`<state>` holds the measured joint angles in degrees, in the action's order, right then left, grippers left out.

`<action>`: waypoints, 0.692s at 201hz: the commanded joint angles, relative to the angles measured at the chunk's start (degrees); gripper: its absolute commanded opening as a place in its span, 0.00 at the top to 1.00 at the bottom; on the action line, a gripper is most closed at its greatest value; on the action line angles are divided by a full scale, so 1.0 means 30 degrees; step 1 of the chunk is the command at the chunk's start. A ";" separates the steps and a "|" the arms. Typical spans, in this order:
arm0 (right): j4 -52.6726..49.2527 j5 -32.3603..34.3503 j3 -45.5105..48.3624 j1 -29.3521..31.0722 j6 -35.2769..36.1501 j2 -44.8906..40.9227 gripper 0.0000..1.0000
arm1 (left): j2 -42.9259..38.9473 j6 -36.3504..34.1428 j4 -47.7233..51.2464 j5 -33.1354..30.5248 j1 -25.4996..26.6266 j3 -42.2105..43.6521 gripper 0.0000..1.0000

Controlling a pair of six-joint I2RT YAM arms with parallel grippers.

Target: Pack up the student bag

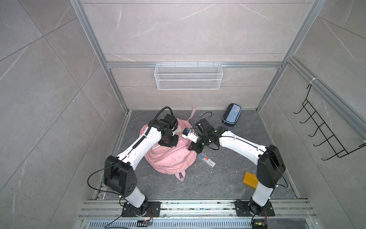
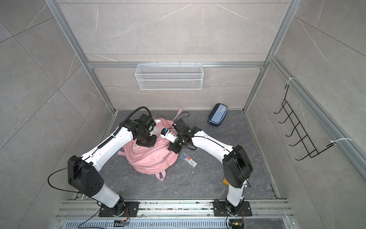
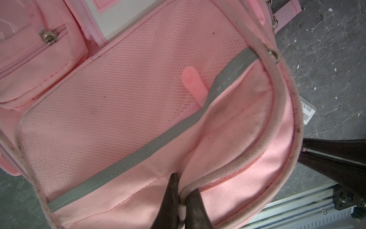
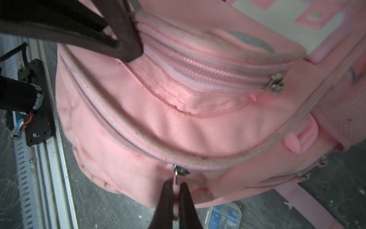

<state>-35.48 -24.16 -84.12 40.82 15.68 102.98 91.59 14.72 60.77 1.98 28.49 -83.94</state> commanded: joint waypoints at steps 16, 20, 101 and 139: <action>0.0699 -0.2604 -0.0056 0.0557 -0.1404 -0.0964 1.00 | -0.1728 0.2713 -0.2120 0.1908 -0.0107 0.1338 1.00; 0.0648 -0.2467 -0.0029 0.0613 -0.1326 -0.0943 1.00 | -0.1731 0.2965 -0.2311 0.2167 -0.0095 0.1461 1.00; -0.0777 0.0068 -0.0156 0.1621 0.0449 -0.0766 1.00 | -0.1645 1.0902 -0.8249 0.6574 -0.2431 0.0821 1.00; -0.0173 0.0642 -0.0031 0.2203 0.0089 -0.0669 1.00 | -0.2044 1.5137 -1.1808 0.7560 -0.3401 0.1448 1.00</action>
<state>-33.95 -21.98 -84.03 45.25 15.46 101.97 88.53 46.22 41.41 21.43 20.95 -77.41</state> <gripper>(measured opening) 0.079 0.065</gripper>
